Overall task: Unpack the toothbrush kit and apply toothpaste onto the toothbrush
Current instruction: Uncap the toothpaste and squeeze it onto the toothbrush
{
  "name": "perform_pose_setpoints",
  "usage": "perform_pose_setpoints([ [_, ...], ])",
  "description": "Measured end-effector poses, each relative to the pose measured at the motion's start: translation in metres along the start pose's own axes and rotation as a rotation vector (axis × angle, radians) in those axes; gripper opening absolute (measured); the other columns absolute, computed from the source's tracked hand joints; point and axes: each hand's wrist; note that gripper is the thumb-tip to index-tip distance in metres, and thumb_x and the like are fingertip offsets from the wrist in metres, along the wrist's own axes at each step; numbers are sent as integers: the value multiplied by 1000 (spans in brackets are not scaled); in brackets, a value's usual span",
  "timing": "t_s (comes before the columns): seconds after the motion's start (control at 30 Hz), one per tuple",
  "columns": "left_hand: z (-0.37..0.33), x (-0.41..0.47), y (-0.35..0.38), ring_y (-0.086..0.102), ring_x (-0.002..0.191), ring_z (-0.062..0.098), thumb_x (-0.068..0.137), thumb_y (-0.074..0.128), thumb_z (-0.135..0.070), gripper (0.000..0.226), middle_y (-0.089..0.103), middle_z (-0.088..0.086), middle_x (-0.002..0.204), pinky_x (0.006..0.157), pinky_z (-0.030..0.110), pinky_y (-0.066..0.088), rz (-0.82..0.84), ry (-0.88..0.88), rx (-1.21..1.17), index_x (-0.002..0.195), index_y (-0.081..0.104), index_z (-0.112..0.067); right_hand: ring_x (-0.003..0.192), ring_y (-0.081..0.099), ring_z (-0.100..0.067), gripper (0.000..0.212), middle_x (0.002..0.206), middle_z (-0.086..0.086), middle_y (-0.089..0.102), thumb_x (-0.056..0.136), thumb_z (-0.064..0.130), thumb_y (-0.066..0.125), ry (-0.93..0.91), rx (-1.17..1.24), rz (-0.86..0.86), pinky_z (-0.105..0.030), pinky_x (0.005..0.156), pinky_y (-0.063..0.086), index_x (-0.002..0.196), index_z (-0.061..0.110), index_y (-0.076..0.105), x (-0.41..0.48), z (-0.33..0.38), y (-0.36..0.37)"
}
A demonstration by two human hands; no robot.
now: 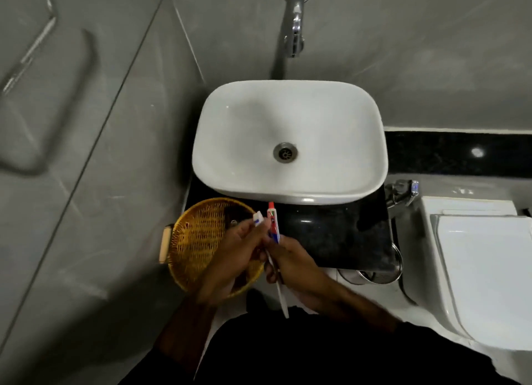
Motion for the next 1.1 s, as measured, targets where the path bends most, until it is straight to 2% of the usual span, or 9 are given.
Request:
perform_pose_setpoints([
  [0.07,7,-12,-23,71,65,20,84,71,-48,33,75,9,79,59,32,58,82,-45,-5,103,76,-21,41,52,-1,39,53,7,61,107,25,44,0,86,10,-14,41,41,74,19,65,10,-6,20],
  [0.17,14,-21,-46,75,76,13,94,62,-32,17,79,0,85,64,29,59,-80,-53,-60,100,78,-29,38,48,-1,40,51,8,58,106,27,44,52,74,-28,-14,37,35,71,20,64,24,-18,50],
  [0.27,16,-22,-64,74,96,14,96,59,-27,20,79,-2,104,83,36,59,-160,-61,-65,104,78,-28,39,50,-2,41,53,6,61,106,36,42,120,-11,-53,-16,37,38,76,21,65,31,-25,69],
  [0.43,16,-11,-89,76,90,14,97,60,-19,16,79,3,101,73,26,62,-256,8,-310,102,75,-16,84,60,-14,42,103,-8,68,107,35,34,212,-244,-174,-27,66,47,114,15,71,36,-30,69],
  [0.6,22,18,-118,75,78,7,92,67,-23,16,78,3,97,64,18,59,-398,48,-84,103,75,-14,103,52,-17,42,125,-8,48,107,37,37,76,-646,-204,-30,86,43,130,16,66,30,-37,73],
  [0.7,27,34,-127,73,86,13,91,68,-29,24,76,-1,96,75,28,59,-445,9,22,110,74,-15,109,51,-19,42,124,-5,43,106,39,39,61,-680,-180,-34,92,49,133,15,61,27,-36,77],
  [0.83,39,41,-129,68,87,12,91,68,-31,26,73,-4,94,68,22,50,-463,33,272,109,74,-15,117,50,-23,44,122,-3,44,105,40,42,32,-655,-183,-41,105,47,138,17,59,24,-34,80],
  [0.97,51,45,-125,68,89,19,94,65,-28,28,74,8,109,81,34,58,-432,-18,396,113,71,-9,93,68,-14,34,99,6,68,100,27,60,107,-414,-170,-25,72,56,131,17,66,30,-38,85],
  [1.1,60,51,-123,61,72,7,96,62,-25,25,72,9,110,59,19,45,-468,-48,422,114,70,-9,59,68,-3,29,79,6,75,90,15,74,140,-202,-256,-14,49,52,119,15,73,38,-49,93],
])
Point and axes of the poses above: each hand's wrist, its own x-axis towards the middle knuckle, its own y-axis out of the palm, z = x × y
